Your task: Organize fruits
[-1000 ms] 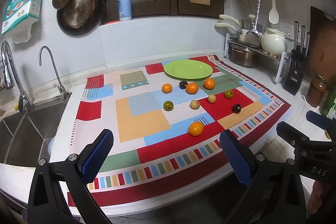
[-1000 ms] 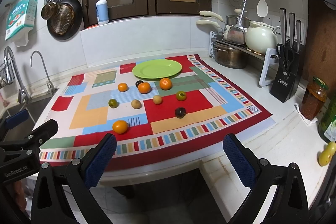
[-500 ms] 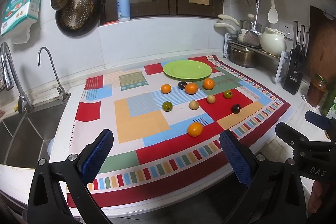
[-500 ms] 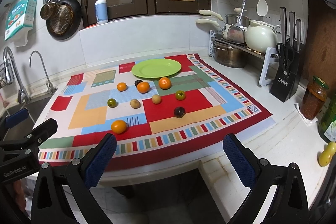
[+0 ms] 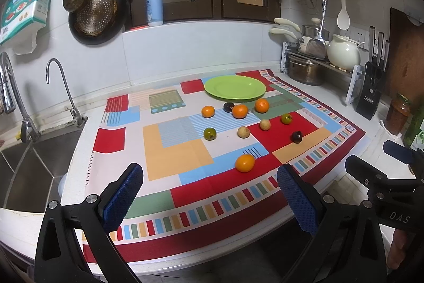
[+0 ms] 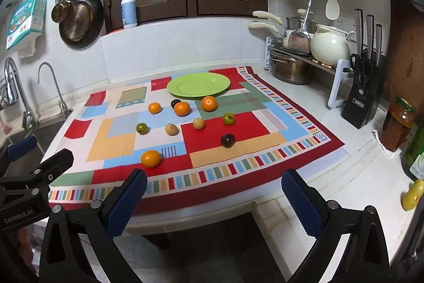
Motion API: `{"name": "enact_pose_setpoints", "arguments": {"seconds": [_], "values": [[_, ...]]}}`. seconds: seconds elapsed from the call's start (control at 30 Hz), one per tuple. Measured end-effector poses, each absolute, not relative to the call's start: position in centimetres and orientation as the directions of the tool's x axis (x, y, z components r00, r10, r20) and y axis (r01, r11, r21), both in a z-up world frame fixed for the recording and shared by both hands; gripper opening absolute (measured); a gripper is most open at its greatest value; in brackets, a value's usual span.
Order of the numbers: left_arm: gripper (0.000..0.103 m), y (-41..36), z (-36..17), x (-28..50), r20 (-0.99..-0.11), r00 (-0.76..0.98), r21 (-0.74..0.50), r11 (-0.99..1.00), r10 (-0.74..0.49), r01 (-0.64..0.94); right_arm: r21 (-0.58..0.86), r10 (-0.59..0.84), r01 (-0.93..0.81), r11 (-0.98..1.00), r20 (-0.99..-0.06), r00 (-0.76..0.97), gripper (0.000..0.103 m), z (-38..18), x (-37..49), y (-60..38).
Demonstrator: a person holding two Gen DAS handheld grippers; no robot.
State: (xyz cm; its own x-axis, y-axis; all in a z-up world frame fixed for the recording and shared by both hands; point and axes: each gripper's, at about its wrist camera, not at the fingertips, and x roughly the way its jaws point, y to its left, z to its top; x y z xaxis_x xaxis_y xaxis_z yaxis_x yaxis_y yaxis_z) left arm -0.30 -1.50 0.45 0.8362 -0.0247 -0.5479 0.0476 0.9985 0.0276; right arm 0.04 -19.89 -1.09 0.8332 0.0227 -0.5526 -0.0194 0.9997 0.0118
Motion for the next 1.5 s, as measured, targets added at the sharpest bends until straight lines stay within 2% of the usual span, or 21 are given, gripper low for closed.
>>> {"name": "enact_pose_setpoints", "arguments": {"seconds": [0.7,1.13,1.43,1.5], "values": [[0.103,-1.5,0.4,0.6,-0.554,0.832,0.03,0.998,-0.03,0.056,0.01,0.024,-0.022,1.0,-0.565,0.824,0.102,-1.7,0.8,-19.9],[0.102,-2.7,-1.6,2.9,-0.587,0.809,0.02,0.998,-0.037,0.059,-0.024,0.019,-0.041,0.999,-0.599,0.8,0.102,-2.6,3.0,-20.6],[0.091,-3.9,-4.1,5.5,-0.625,0.779,0.012,0.998,-0.043,0.064,-0.038,0.025,-0.065,0.997,-0.642,0.766,0.101,-4.2,6.0,-21.2],[0.085,-4.1,-4.7,6.2,-0.637,0.77,0.016,0.998,-0.042,0.068,-0.042,0.031,-0.077,0.996,-0.654,0.756,0.098,-4.7,6.9,-21.1]]}}
